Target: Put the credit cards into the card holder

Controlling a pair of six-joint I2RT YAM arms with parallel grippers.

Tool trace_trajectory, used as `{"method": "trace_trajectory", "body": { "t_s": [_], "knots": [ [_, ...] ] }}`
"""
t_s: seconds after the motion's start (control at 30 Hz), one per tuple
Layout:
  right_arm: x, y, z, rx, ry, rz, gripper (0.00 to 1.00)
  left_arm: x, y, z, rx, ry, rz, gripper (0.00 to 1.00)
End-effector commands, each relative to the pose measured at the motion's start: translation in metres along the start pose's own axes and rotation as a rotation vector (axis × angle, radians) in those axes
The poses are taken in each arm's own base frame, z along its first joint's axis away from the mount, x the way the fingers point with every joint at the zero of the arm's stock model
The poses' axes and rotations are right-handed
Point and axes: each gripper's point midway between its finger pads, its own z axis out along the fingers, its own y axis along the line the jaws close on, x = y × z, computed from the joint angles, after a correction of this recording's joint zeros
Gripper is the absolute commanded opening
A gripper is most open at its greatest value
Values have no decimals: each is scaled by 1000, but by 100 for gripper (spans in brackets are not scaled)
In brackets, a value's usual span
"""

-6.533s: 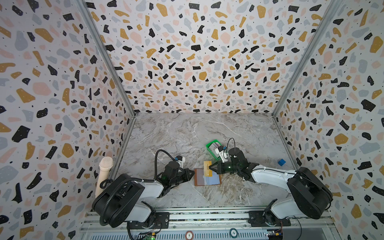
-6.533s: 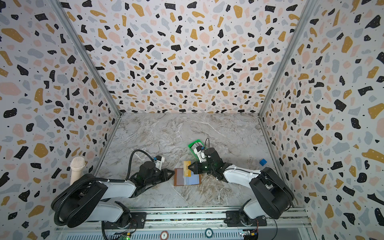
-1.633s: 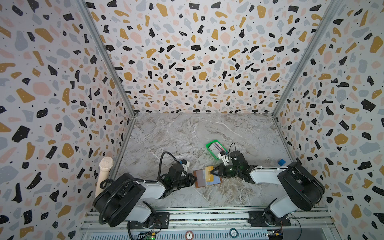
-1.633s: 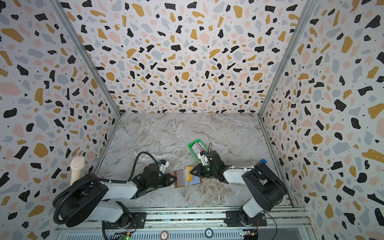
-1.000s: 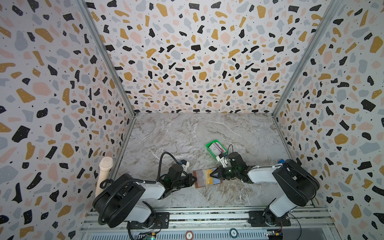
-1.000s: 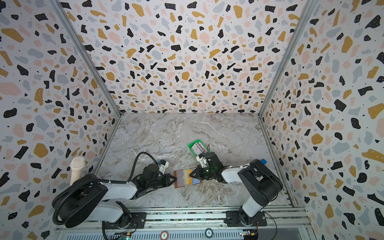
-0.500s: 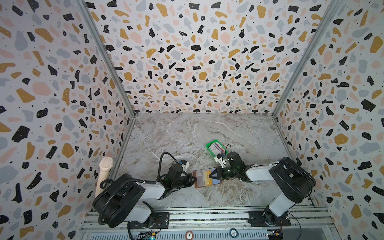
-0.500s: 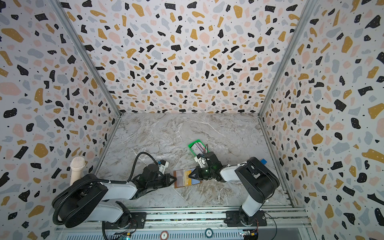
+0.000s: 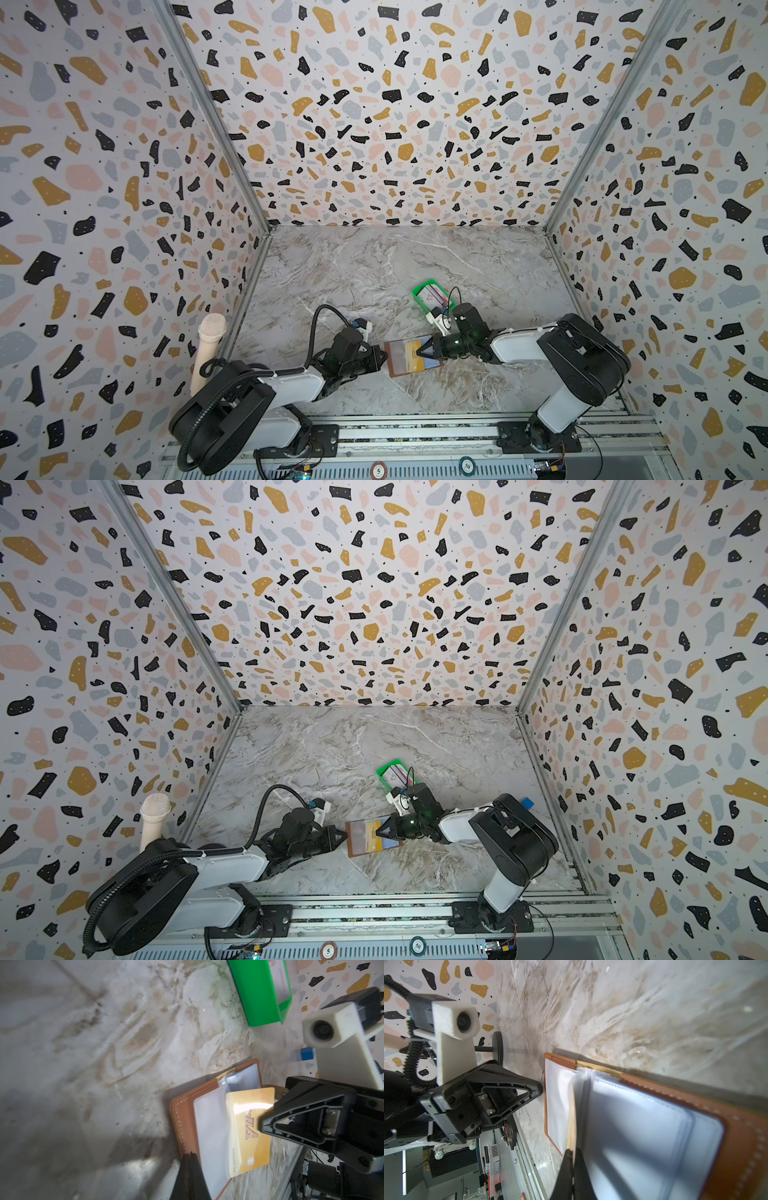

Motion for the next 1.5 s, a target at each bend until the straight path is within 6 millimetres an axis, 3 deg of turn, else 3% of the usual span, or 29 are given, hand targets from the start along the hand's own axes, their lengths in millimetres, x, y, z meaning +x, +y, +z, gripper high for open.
{"method": "trace_trajectory", "body": {
  "t_s": [0.0, 0.67, 0.83, 1.0, 1.07, 1.33, 1.47],
  "knots": [
    [1, 2, 4, 6, 21, -28, 0, 0, 9, 3, -47, 8, 15, 0],
    [-2, -18, 25, 127, 35, 50, 0, 8, 9, 8, -23, 44, 0, 0],
    [0, -16, 32, 180, 71, 17, 16, 7, 7, 7, -17, 40, 3, 0],
    [-9, -5, 17, 235, 25, -44, 49, 1, 2, 4, -15, 23, 25, 0],
    [-10, -1, 14, 261, 23, -70, 56, 0, 1, 4, -12, 22, 25, 0],
    [-17, -2, -1, 390, 0, -135, 62, -3, -5, 6, 8, 26, 30, 0],
    [-23, 2, -9, 431, -15, -175, 63, -9, -18, 3, 43, 12, 36, 0]
  ]
}}
